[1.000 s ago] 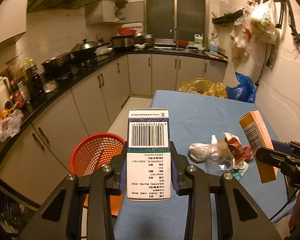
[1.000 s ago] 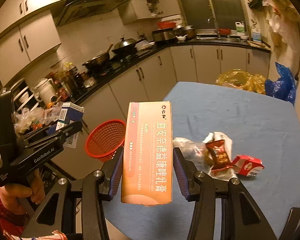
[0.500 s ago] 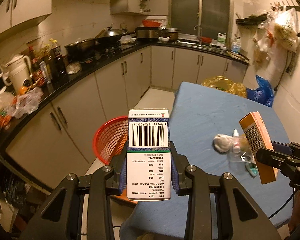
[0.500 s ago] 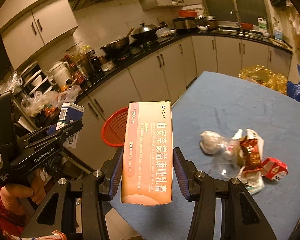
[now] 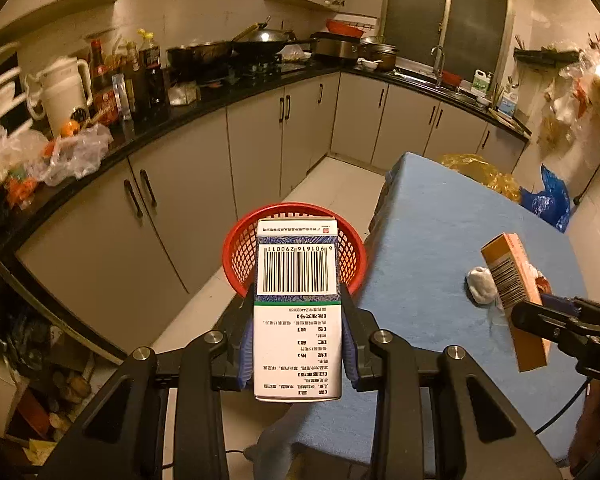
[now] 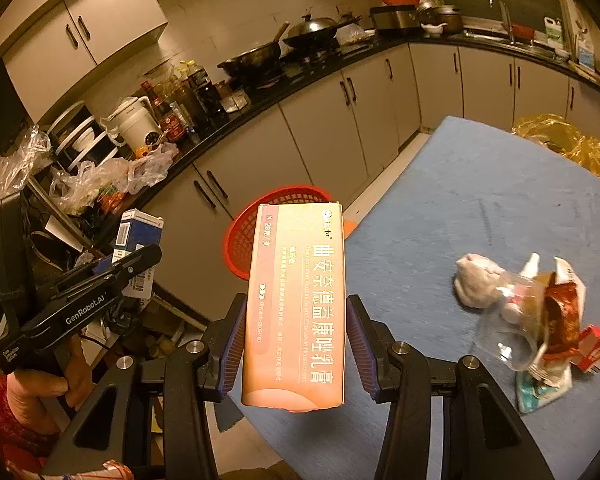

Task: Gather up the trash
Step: 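Carry both boxes over the red wastebasket and open both tools to drop them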

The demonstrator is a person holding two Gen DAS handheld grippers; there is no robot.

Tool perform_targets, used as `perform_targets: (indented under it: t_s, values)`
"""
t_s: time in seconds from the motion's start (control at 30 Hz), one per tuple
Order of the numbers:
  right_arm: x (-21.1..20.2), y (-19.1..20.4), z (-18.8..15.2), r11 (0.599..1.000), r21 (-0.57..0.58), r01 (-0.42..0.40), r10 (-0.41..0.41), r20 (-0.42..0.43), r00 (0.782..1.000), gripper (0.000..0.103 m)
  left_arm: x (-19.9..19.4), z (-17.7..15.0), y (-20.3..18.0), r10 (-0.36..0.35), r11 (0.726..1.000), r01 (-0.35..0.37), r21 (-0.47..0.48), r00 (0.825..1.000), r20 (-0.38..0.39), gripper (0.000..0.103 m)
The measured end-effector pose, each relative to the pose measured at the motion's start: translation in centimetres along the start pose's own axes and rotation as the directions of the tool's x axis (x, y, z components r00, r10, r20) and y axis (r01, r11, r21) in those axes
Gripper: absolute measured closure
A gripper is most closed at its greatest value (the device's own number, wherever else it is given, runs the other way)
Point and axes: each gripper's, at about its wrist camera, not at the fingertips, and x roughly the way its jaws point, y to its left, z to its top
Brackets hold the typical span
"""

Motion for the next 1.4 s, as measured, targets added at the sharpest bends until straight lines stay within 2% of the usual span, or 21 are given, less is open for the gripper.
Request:
perform_targets:
  t_s: [0.33,0.67,0.97,1.07,1.1,1.13,1.27,1.4]
  values:
    - [4.8,0.3,3.6,0.999,0.041,-0.029,0.031,-0.057,0.998,0.051,5.3,2.4,3.2,-0.089,0.994,0.083,-0.077,0.993,-0.082,0.07]
    - [11.7,1.0,9.2,0.997,0.079,-0.015,0.023,-0.095,0.995,0.05,12.9,5.1,4.3,-0.12,0.993,0.116,-0.035,0.982,-0.148,0.07]
    - [16.7,0.2,11.4,0.986,0.166,-0.024,0.046,-0.13,0.99,0.049,17.2,5.6,5.1,-0.147,0.989,0.148,-0.008,0.971,-0.186,0.07]
    - [18.2,-0.3,11.7,0.981,0.193,-0.025,0.054,-0.147,0.988,0.048,17.9,5.8,5.5,-0.163,0.986,0.166,-0.001,0.969,-0.185,0.064]
    - [18.6,-0.5,11.8,0.979,0.203,-0.027,0.058,-0.148,0.987,0.048,17.9,5.8,5.5,-0.169,0.985,0.172,0.0,0.969,-0.183,0.055]
    - [18.8,-0.6,11.9,0.977,0.211,-0.03,0.062,-0.149,0.987,0.044,18.0,5.8,5.6,-0.167,0.985,0.17,0.002,0.969,-0.18,0.049]
    - [17.6,-0.8,12.3,0.978,0.207,-0.017,0.042,-0.117,0.992,0.044,17.8,5.8,6.0,-0.158,0.987,0.16,-0.002,0.972,-0.172,0.049]
    - [14.9,-0.8,11.0,0.982,0.186,0.012,0.005,-0.094,0.996,0.042,16.3,5.4,6.0,-0.159,0.987,0.16,-0.002,0.975,-0.154,0.049]
